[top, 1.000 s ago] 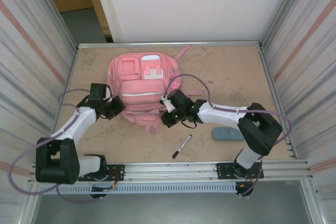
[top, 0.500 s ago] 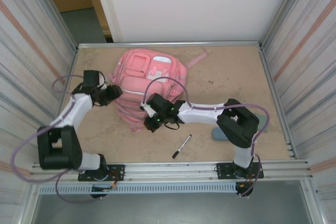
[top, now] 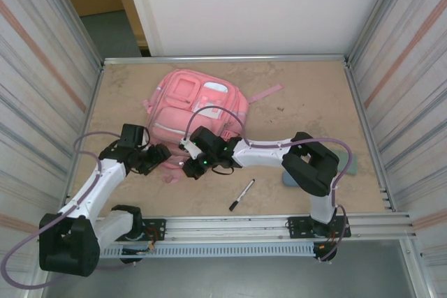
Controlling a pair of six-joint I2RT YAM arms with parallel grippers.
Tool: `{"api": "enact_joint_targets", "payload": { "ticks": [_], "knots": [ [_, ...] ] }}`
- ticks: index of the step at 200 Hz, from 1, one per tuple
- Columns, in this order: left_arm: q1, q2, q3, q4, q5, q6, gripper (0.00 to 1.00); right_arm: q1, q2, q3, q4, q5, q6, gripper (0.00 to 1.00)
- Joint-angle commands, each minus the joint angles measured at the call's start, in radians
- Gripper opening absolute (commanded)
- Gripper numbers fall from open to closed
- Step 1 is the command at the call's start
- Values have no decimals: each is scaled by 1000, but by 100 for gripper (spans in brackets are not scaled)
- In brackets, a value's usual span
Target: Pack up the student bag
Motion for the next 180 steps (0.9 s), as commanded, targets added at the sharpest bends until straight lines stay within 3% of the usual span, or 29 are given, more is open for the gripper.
{"api": "enact_joint_targets", "payload": {
  "ticks": [1,29,62,74,142,166,180],
  "knots": [
    [-35,10,-6,8,-99,-77,60,14,-9,-4,40,-15,21,0],
    [-39,94,-9,97,-116,-90,50,36,-10,8,29,6,13,0],
    [-27,157,37,121,-189,45,0,16,-34,-1,-87,42,-23,0],
    [-8,170,64,88,-225,90,0,-17,-53,-20,-152,74,-50,0],
    [252,195,150,72,-114,287,0,-313,-109,-166,-300,240,-130,2],
    [292,312,229,21,-43,302,0,-380,-70,-144,-329,359,-108,3],
    [292,347,234,32,10,305,0,-431,-40,-126,-327,365,-89,5]
  ]
}}
